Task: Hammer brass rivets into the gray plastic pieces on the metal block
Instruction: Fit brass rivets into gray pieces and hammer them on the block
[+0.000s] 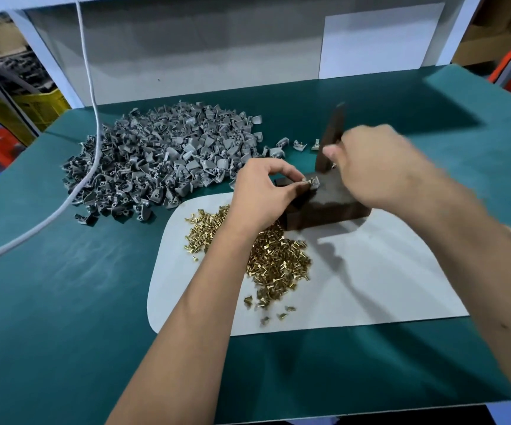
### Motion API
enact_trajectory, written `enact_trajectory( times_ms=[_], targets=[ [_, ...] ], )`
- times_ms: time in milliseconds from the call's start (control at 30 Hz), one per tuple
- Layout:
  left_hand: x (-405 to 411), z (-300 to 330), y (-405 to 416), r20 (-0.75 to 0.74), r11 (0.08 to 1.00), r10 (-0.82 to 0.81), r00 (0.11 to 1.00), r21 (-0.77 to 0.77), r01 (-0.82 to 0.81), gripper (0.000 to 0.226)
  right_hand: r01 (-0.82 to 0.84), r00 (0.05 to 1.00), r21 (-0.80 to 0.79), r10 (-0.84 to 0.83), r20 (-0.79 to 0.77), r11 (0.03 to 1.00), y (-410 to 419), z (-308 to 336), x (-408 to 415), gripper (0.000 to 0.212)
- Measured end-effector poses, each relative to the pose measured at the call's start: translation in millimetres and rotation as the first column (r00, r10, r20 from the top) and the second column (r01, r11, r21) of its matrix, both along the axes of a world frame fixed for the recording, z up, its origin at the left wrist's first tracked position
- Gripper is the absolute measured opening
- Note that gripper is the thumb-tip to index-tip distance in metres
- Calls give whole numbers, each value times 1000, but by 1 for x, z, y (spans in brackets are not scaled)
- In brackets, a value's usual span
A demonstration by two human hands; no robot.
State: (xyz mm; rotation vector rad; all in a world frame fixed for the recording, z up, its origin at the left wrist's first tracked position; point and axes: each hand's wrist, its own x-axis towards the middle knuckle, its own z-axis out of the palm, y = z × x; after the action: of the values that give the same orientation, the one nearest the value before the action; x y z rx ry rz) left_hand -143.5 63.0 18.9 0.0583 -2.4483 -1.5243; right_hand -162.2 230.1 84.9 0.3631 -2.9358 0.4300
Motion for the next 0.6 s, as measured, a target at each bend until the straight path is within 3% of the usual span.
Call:
enact_trajectory(
  times_ms=[67, 100, 167, 233, 300, 367, 400, 533, 600],
  targets=[
    [-1, -1, -1, 2, 1000, 1, 1000, -2, -1, 17, 18, 990, -120, -35, -138, 993, -1, 1, 3, 36],
    [-1, -1, -1, 0, 1000, 2, 1000, -1, -2, 17, -7, 992, -84, -3, -126, 996, -6, -1, 5, 30],
    [-1, -1, -1, -3, 1000, 1, 1000, 8, -1, 20, -81, 997, 97, 79, 22, 992, -10, -5, 7, 26],
    [0, 0, 0, 9, 1000, 5, 1000, 20, -6, 19, -108, 991, 142, 96, 91, 984, -5, 4, 5, 37],
    [0, 0, -1, 12, 1000, 7, 1000, 6, -7, 16, -65, 998, 54, 64, 3, 996, 0, 11, -2, 42],
    [-1, -1, -1, 16, 1000, 7, 1000, 8, -7, 14, -51, 982, -113, 29, -187, 992, -2, 7, 1, 37],
    [-1, -1, -1, 15, 1000, 10, 1000, 12, -11, 14, -66, 979, -128, 39, -202, 990, -6, 2, 3, 34],
    [0, 0, 0, -1, 1000, 7, 1000, 24, -7, 15, -117, 993, 107, 118, 4, 987, -6, -12, 2, 43],
    [0, -1, 1, -8, 1000, 14, 1000, 16, -14, 12, -99, 995, 88, 96, 41, 991, 2, -9, -4, 45]
  ],
)
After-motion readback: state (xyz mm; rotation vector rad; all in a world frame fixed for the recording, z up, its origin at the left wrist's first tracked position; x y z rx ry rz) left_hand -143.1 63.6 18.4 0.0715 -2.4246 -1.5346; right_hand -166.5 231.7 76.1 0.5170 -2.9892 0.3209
